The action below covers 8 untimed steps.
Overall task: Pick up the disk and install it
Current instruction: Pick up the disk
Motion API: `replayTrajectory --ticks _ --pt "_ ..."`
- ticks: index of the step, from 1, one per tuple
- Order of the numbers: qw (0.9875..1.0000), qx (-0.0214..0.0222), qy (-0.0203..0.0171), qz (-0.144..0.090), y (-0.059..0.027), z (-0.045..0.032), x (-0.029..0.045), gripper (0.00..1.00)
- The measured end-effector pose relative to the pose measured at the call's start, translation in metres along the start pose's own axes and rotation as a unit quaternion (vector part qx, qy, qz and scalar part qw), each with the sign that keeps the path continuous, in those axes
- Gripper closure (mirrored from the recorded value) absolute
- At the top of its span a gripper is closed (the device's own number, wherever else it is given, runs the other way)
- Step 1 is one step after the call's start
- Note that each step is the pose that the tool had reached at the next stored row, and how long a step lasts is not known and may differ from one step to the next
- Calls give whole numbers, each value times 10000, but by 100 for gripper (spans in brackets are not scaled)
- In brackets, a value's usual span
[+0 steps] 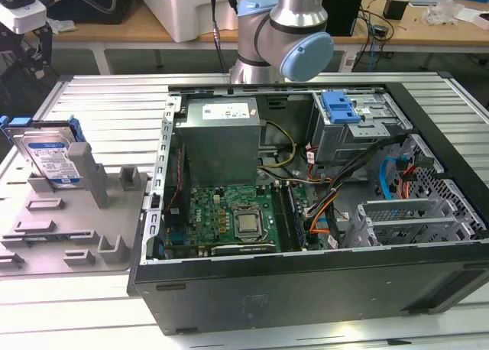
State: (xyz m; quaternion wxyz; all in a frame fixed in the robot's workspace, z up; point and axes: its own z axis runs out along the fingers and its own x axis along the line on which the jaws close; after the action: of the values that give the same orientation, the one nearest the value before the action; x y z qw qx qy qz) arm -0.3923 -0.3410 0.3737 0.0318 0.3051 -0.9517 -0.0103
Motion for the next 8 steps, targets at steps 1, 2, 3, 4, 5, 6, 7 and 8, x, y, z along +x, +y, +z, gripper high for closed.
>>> replayTrajectory --ticks 1,2,3,4,5,6,7,8 --pt "9999 9 6 -158 0 1 0 50" --pt "9997 14 10 -247 0 2 0 50" --pt "9994 19 14 -345 0 2 0 50" --pt "9988 28 20 -489 0 3 0 50" --pt "9978 38 27 -663 0 4 0 50" --pt "9966 47 34 -823 0 5 0 50" --pt "9957 53 38 -920 0 6 0 50" --pt "9949 58 41 -1002 0 7 0 50"
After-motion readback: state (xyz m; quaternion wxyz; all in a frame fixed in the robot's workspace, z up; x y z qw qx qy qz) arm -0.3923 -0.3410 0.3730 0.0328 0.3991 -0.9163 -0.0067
